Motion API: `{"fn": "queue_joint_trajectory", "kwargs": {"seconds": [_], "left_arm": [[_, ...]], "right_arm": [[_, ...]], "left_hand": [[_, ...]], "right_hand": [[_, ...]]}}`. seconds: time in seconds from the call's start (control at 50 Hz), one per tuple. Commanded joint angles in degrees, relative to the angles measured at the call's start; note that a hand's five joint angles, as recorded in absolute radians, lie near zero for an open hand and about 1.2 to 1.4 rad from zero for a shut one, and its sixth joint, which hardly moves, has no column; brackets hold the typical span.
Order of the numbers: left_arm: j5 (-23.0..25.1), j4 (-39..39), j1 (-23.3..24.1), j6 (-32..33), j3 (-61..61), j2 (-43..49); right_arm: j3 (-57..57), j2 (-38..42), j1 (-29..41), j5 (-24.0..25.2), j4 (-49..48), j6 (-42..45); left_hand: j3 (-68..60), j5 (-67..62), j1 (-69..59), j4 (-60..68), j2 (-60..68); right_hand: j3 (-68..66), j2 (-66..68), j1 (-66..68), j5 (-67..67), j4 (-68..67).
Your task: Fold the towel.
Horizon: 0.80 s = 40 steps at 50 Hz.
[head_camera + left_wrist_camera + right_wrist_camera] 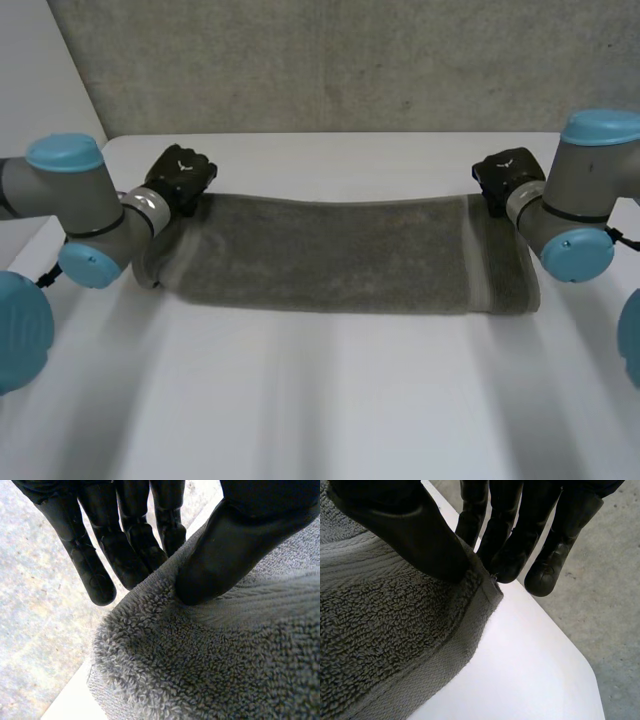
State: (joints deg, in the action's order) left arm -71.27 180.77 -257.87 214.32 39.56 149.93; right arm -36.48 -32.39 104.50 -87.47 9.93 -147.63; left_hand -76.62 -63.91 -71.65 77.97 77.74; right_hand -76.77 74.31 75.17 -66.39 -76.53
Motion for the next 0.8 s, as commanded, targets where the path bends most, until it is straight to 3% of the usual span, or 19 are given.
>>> {"fn": "queue_joint_trajectory", "kwargs": {"seconds": [0.02,0.04,0.06,0.08,0.1,0.12,0.14,0.32,0.44,0.52,0.62,0.8], "left_arm": [[-1.24,0.11,0.7,0.39,-0.54,1.68],[-1.24,0.11,0.71,0.4,-0.54,1.68],[-1.5,0.11,0.71,0.31,-0.45,1.42],[-2.37,0.11,0.79,0.31,-0.19,0.98],[-2.38,0.11,0.79,0.31,-0.19,0.98],[-3.69,0.11,0.97,0.31,-0.19,0.28],[-5.01,0.11,1.23,0.31,-0.19,-0.77],[-7.39,-2.18,1.41,-0.22,5.17,-9.92],[-6.6,-3.41,0.62,-0.13,17.53,-21.49],[-5.11,-3.23,0.18,-0.04,25.65,-27.58],[1.03,-2.53,-2.45,0.4,39.86,-36.62],[3.51,0.46,-5.8,0.4,49.56,-40.68]], "right_arm": [[1.86,1.62,0.88,-0.06,0.0,0.41],[1.86,1.62,0.88,-0.07,0.0,0.41],[1.86,1.54,0.97,-0.24,0.0,0.41],[1.86,1.36,0.97,-0.33,0.0,0.41],[1.86,1.36,0.97,-0.33,0.0,0.41],[1.94,0.84,1.06,-0.42,0.08,0.32],[1.94,-0.04,1.06,-0.33,0.26,-0.03],[-2.98,-10.06,1.32,0.29,1.67,-1.53],[-16.47,-23.13,1.23,2.3,1.84,-3.64],[-25.57,-29.49,1.15,4.33,1.84,-3.37],[-42.4,-38.43,0.62,6.52,0.96,-2.93],[-57.03,-42.58,-0.96,9.07,-5.54,-2.76]], "left_hand": [[24.7,21.99,19.72,-26.05,-25.82],[24.86,22.15,19.88,-26.2,-25.98],[45.68,42.96,40.7,-47.02,-46.79],[65.2,62.49,60.23,-66.55,-66.32],[65.4,62.68,60.42,-66.74,-66.51],[66.23,63.52,61.26,-67.58,-67.35],[66.41,63.69,61.43,-67.75,-67.52],[66.41,63.7,61.43,-67.75,-67.53],[65.41,62.69,60.43,-66.75,-66.52],[65.06,62.35,60.09,-66.41,-66.18],[63.55,60.84,58.58,-64.9,-64.67],[63.04,60.33,58.07,-64.39,-64.16]], "right_hand": [[15.7,-13.23,-14.09,15.31,15.45],[15.89,-13.42,-14.28,15.5,15.64],[41.04,-38.57,-39.43,40.65,40.79],[52.94,-50.48,-51.34,52.56,52.7],[53.06,-50.6,-51.46,52.68,52.82],[65.22,-62.75,-63.61,64.83,64.97],[66.77,-64.31,-65.17,66.39,66.53],[66.77,-64.31,-65.17,66.39,66.53],[66.77,-64.31,-65.17,66.39,66.53],[66.77,-64.31,-65.17,66.39,66.53],[66.77,-64.31,-65.17,66.39,66.53],[55.92,-53.46,-54.32,55.54,55.68]]}}
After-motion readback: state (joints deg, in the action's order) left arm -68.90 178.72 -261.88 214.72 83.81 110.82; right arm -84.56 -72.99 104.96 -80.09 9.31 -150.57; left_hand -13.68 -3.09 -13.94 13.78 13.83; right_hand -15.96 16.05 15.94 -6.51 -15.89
